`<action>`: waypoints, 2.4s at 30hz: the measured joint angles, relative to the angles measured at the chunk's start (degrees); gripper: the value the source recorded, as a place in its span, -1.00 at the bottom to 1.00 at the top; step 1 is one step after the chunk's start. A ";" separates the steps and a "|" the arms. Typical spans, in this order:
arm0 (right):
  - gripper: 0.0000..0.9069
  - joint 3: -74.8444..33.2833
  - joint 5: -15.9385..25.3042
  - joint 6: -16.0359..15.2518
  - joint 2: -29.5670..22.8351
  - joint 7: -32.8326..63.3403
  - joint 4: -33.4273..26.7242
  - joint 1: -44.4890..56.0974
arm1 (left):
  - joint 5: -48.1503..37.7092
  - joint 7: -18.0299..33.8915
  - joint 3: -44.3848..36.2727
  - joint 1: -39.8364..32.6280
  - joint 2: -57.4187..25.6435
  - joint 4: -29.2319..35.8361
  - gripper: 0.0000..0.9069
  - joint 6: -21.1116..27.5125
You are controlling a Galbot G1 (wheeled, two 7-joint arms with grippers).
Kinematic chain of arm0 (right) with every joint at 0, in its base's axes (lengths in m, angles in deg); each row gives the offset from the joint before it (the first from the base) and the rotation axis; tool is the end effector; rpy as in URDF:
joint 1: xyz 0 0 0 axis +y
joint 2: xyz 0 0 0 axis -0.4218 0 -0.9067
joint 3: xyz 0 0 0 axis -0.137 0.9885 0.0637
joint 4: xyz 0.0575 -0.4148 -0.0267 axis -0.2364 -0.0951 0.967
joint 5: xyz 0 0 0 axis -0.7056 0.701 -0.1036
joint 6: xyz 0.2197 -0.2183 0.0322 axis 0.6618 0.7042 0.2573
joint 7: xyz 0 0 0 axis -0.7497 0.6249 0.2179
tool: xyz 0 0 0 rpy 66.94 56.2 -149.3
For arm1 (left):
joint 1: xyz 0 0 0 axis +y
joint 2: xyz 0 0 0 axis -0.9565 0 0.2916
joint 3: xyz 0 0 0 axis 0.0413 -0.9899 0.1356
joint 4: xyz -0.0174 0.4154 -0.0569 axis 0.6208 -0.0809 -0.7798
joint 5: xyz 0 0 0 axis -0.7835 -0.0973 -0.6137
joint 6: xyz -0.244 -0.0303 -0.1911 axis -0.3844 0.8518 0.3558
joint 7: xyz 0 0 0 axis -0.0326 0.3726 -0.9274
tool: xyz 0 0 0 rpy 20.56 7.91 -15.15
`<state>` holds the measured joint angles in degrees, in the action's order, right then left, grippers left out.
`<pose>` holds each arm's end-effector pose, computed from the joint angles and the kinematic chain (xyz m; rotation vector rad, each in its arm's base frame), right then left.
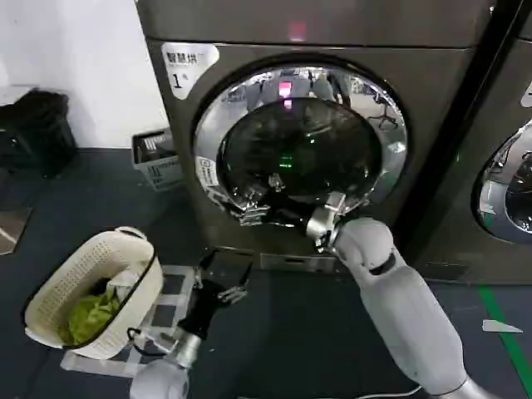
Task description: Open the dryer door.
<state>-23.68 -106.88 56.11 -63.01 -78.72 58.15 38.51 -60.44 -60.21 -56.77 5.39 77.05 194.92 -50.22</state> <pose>0.4286 0.0143 -0.2429 -1.4769 2.6293 -0.2759 0.1500 0.0198 -0.4219 0.5917 2.9068 -0.0205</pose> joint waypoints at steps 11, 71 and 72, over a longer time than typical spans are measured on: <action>1.00 5.01 0.02 2.36 -5.55 0.56 -8.58 -5.40 | -0.17 -0.20 0.06 0.44 0.57 -0.03 1.00 0.20; 1.00 -0.86 -14.65 5.82 6.04 -37.64 3.01 5.47 | -20.83 -8.27 18.64 -6.39 -8.19 7.22 1.00 24.31; 1.00 -1.13 -14.67 5.81 6.40 -38.20 3.38 5.97 | -21.96 -8.25 18.25 -7.05 -8.81 6.86 1.00 24.34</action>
<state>-24.81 -121.55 61.91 -56.61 -116.92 61.52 44.48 -82.39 -68.47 -38.52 -1.66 68.25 201.78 -25.87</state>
